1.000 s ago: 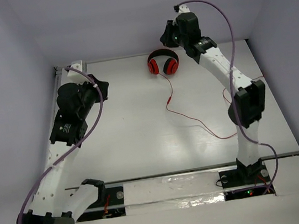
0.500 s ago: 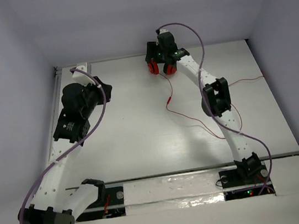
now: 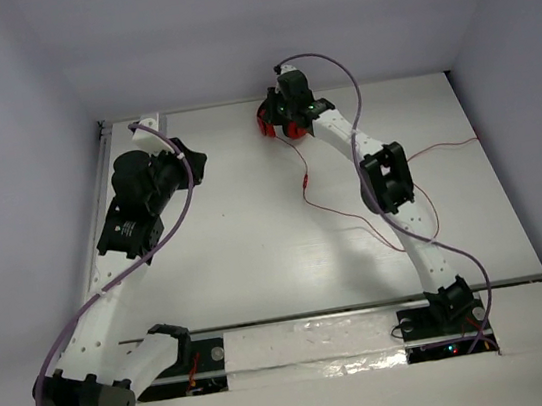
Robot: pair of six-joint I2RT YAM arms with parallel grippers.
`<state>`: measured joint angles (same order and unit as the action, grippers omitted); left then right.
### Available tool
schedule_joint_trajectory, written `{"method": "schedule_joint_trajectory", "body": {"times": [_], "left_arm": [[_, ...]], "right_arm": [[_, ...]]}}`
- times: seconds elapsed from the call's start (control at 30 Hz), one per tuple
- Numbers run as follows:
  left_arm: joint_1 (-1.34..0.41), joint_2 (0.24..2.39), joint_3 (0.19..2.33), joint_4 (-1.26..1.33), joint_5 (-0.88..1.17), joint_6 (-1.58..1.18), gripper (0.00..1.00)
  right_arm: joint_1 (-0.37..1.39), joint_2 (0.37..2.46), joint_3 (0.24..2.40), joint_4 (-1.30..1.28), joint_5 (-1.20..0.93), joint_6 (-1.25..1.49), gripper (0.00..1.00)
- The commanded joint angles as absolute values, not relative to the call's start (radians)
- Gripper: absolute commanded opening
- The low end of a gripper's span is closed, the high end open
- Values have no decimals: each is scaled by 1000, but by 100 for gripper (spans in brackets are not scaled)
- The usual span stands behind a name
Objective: Wrap the headphones
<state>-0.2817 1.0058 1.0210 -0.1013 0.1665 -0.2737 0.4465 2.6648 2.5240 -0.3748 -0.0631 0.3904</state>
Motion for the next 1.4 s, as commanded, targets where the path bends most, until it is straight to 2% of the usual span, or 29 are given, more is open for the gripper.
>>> {"method": "schedule_joint_trajectory", "body": {"times": [0.0,0.07,0.1,0.17,0.2,0.23,0.33,0.43,0.57,0.63,0.67,0.7,0.77,0.87,1.03,1.1,1.13,1.17,1.2,1.23,1.27,1.37], "left_arm": [[-282,999,1009,-48,173,-302,19],[-282,1002,1011,-52,155,-331,19],[-282,1005,1011,-52,117,-347,20],[-282,1014,1014,-60,75,-398,22],[-282,1029,1019,-63,40,-417,22],[-282,1041,1025,-67,32,-437,23],[-282,1100,1026,-60,49,-468,26],[-282,1197,1025,-40,116,-503,30],[-282,1334,1011,23,187,-525,24],[-282,1420,1025,40,199,-525,21],[-296,1446,1035,41,207,-514,23],[-307,1474,1061,34,195,-502,25],[-350,1525,1077,57,190,-450,37],[-388,1574,1109,84,135,-356,45],[-417,1712,1241,63,227,-194,54],[-426,1773,1310,49,227,-91,56],[-426,1799,1337,19,245,-62,57],[-426,1825,1368,0,255,-33,57],[-426,1857,1435,-46,293,39,57],[-426,1917,1471,-111,308,67,57],[-426,1945,1501,-141,322,89,58],[-426,2031,1601,-205,374,143,59]], "right_arm": [[486,2559,2377,-319,-173,359,22],[497,2456,2262,-282,-189,319,13],[497,2410,2112,-215,-231,305,12],[508,2265,1966,-160,-264,282,8],[508,2217,1830,-123,-319,270,8],[508,2116,1760,-101,-343,256,8],[508,1993,1532,-84,-389,226,4],[508,1867,1370,-60,-458,201,2],[508,1751,1121,-28,-564,157,0],[508,1695,1080,-17,-584,153,0],[508,1686,1069,-12,-587,158,23],[508,1678,1071,-24,-569,160,39],[508,1648,1072,-23,-561,166,72],[508,1565,1080,-17,-532,192,83],[508,1393,1120,-28,-459,251,85],[508,1315,1121,-38,-436,278,82],[508,1289,1118,-37,-422,288,75],[508,1261,1105,-34,-404,314,42],[508,1203,1092,-23,-385,324,21],[508,1171,1082,-20,-380,328,6],[508,1140,1057,-14,-379,336,0],[508,1034,1026,28,-374,365,0]]}}
